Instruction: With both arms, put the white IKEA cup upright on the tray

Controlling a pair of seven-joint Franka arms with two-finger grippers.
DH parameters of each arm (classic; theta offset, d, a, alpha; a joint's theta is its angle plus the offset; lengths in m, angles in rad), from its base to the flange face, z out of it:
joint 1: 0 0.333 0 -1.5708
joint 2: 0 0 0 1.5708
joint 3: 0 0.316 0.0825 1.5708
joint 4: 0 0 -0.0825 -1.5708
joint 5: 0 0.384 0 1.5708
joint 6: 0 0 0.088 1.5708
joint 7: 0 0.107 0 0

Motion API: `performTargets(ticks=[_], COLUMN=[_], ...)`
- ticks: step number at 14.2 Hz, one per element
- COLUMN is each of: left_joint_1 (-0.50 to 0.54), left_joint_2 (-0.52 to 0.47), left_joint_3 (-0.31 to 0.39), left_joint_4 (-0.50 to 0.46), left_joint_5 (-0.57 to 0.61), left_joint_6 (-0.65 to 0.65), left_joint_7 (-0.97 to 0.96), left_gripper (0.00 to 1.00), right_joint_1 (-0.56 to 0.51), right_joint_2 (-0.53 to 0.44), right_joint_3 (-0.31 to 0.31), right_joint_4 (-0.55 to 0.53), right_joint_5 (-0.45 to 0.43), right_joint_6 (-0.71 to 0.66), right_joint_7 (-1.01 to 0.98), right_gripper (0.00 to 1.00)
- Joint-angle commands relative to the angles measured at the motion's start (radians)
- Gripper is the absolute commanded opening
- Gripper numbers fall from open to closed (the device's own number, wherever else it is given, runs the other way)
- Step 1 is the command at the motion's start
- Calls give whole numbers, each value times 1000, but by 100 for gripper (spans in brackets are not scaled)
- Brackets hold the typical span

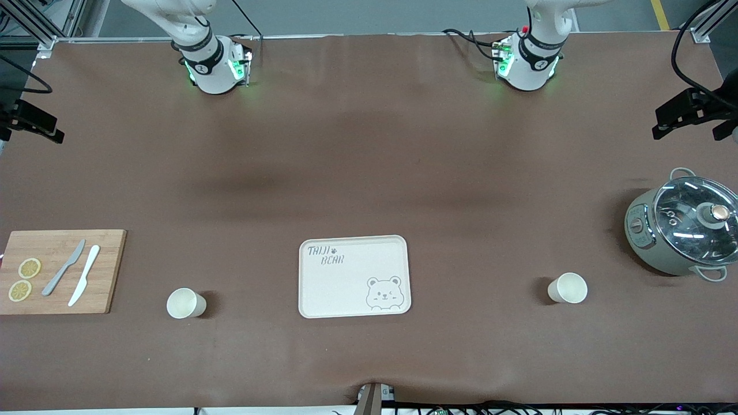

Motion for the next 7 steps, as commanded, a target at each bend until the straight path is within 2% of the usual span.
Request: performTargets(ticks=[1, 5, 7], left_joint_1=[1, 7, 7], left_joint_2=[-4, 10, 29], left_joint_3=[-4, -4, -2], left_joint_4=[-2, -9, -11], left_joint_5=[-4, 0, 1], left_joint_6=[15, 21, 21], left_joint_7=[-2, -2, 9], left_gripper=[100, 100, 100], right_joint_1=[-1, -1, -1], right_joint_2=[-14, -23, -56], right_joint_3=[4, 5, 5], right_joint_4=[-23, -43, -104], right_joint_5=[13, 13, 13], right_joint_6=[18, 26, 75], right_joint_7=[5, 8, 10], right_gripper=[100, 100, 100])
